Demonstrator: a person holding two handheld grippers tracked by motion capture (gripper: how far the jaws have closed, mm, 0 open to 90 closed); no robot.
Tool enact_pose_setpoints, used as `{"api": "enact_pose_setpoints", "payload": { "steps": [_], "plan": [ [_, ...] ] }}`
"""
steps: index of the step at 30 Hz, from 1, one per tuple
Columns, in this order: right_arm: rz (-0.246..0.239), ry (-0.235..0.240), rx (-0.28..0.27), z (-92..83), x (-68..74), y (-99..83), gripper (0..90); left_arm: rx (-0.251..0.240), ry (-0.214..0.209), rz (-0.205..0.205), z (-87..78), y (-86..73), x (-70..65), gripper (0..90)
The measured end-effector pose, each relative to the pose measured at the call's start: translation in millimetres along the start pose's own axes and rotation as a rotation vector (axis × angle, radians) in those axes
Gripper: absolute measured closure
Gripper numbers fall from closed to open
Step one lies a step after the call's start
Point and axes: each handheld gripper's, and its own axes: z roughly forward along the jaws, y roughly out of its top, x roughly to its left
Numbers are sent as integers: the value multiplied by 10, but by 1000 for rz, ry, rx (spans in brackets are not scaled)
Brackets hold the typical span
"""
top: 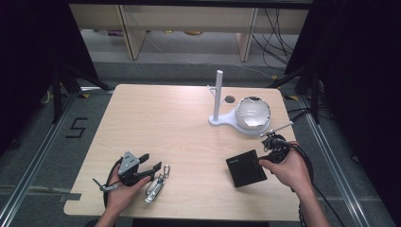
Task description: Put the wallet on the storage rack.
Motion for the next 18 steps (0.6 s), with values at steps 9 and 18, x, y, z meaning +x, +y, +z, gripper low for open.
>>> {"api": "enact_pose_setpoints", "payload": {
  "steps": [9,18],
  "plan": [
    [-75,-95,-35,-256,-164,146,819,7,8,7,-6,2,-6,357],
    [-79,-114,-50,-369,-262,207,819,8,7,9,-4,2,-10,357]
  ]
}}
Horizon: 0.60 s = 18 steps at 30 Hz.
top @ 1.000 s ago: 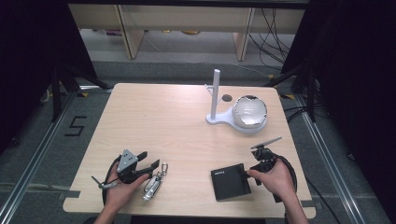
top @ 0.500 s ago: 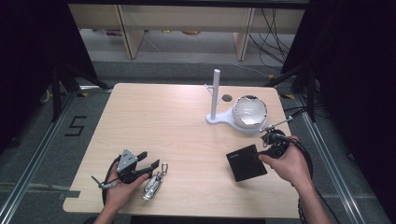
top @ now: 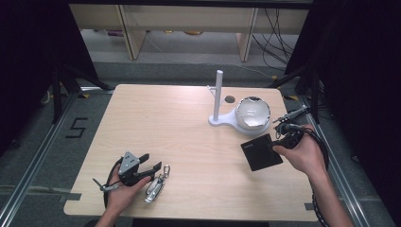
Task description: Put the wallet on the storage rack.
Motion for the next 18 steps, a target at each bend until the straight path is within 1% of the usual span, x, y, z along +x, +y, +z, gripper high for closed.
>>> {"api": "enact_pose_setpoints", "payload": {
  "steps": [2,3,5,6,7,8,11,12,16,18],
  "plan": [
    [-2,-11,1,-7,-27,17,820,1,-1,-1,0,0,-1,357],
    [-11,-12,-3,-14,-44,23,819,1,-1,-2,0,0,-1,357],
    [-6,-20,-1,-34,-57,39,819,2,-1,-2,0,0,-1,357],
    [-11,-21,-4,-38,-72,49,820,2,-1,-3,0,0,-1,357],
    [12,-23,-5,-51,-60,57,820,1,-1,-3,1,0,-1,358],
    [-11,-24,-5,-59,-84,67,819,1,-1,-3,0,0,-1,357],
    [-18,-37,-6,-80,-111,104,820,2,-1,-1,0,0,-1,357],
    [-13,-40,-5,-85,-112,112,819,1,-1,-1,0,0,-1,357],
    [-29,-49,-7,-112,-146,158,819,2,-1,-3,0,0,0,357],
    [-27,-56,-10,-125,-154,185,819,2,-1,-4,0,0,0,357]
  ]
}}
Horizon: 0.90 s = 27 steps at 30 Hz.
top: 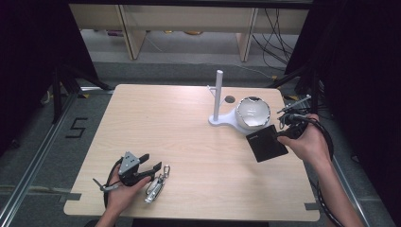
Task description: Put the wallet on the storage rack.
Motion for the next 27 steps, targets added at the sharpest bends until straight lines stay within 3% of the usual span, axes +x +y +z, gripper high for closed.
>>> {"api": "enact_pose_setpoints", "payload": {
  "steps": [6,8,10,11,16,22,27],
  "plan": [
    [-12,-13,-11,-49,-49,69,818,0,0,0,-1,0,1,357],
    [30,-13,-12,-62,-43,93,819,0,0,1,-1,0,1,357],
    [12,-18,-12,-66,-63,100,819,-1,-1,0,-1,0,1,357],
    [30,-20,-18,-61,-64,107,819,-1,-1,-1,-2,0,1,357],
    [7,-23,-23,-59,-119,143,819,-1,0,-2,-1,0,2,357],
    [24,-30,-22,-60,-126,188,819,-1,-1,-2,-1,0,3,357],
    [2,-33,-24,-55,-164,227,819,-2,-1,-3,0,0,3,357]
  ]
}}
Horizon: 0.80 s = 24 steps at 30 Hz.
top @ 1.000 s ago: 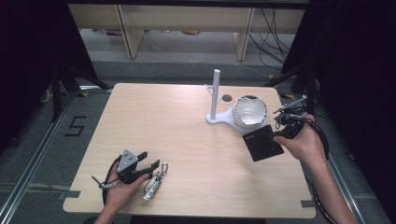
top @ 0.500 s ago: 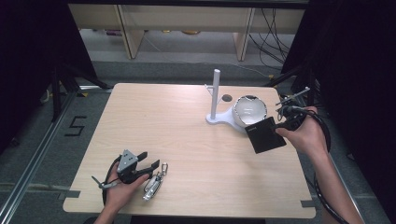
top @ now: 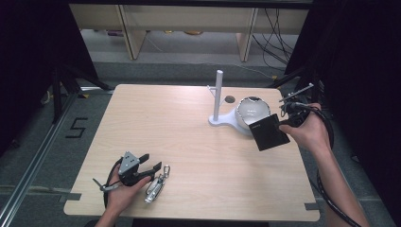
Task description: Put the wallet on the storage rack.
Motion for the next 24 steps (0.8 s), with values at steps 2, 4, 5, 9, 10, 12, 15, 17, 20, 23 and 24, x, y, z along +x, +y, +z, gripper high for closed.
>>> {"api": "enact_pose_setpoints", "payload": {
  "steps": [2,4,5,9,10,12,15,17,20,23,24],
  "plan": [
    [17,-3,7,-7,14,20,819,0,0,0,0,0,0,357],
    [-4,-4,1,-2,-12,40,818,1,0,1,0,0,-1,357],
    [-4,-8,6,-4,-13,53,819,1,0,1,0,0,-1,357],
    [-10,-16,6,-6,-30,95,818,-2,0,-2,0,0,1,357],
    [-19,-22,8,-7,-36,109,818,-1,0,-2,0,0,2,357],
    [-17,-27,11,-17,-38,129,818,-1,0,-2,1,0,1,357],
    [-11,-30,8,-30,-32,165,818,1,0,1,2,0,-1,357],
    [-17,-30,10,-44,-38,196,818,1,0,-1,3,0,-2,357],
    [-33,-38,4,-56,-48,245,818,1,0,-1,3,0,-1,357],
    [-49,-40,2,-52,-57,292,818,0,0,-2,3,0,0,357],
    [-41,-45,3,-52,-45,304,818,-1,0,-3,3,0,1,357]
  ]
}}
